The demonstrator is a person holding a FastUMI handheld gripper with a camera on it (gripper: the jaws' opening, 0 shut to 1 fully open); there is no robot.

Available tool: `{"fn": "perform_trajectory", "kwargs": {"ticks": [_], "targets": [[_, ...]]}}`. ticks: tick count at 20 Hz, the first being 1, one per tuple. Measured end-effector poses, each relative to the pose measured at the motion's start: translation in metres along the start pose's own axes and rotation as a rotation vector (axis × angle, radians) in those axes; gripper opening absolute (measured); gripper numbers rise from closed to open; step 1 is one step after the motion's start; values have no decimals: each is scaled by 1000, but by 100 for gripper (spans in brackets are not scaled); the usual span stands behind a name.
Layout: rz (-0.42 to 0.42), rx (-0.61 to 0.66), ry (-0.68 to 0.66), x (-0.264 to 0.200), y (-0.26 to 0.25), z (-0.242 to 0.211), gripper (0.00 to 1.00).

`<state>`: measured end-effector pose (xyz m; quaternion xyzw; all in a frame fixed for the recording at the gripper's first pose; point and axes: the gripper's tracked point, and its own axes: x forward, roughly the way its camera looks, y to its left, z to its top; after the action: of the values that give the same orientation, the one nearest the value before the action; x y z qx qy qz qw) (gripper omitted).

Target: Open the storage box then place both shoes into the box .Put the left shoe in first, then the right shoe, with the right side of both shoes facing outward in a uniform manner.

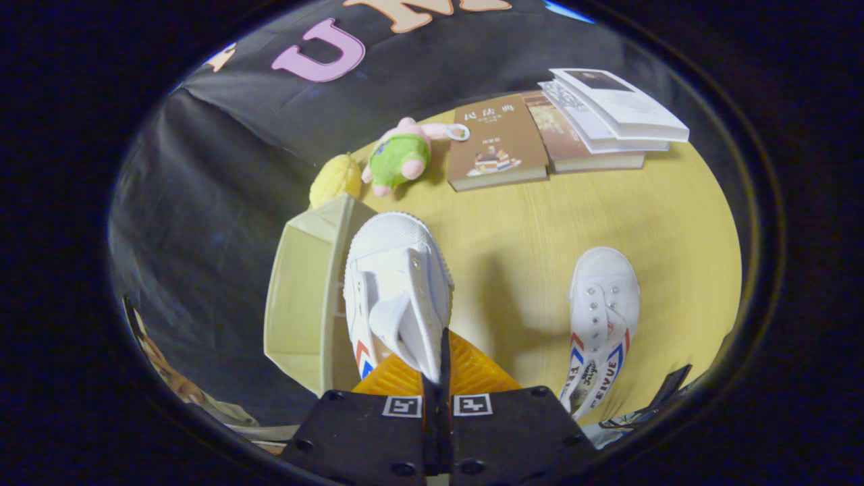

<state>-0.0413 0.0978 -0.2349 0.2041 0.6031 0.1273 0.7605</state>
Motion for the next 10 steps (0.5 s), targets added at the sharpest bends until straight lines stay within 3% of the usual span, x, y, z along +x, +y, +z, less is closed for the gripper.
{"fn": "perform_trajectory", "kwargs": {"ticks": [10], "targets": [[84,-9,-85,-14,108,41,3]]}}
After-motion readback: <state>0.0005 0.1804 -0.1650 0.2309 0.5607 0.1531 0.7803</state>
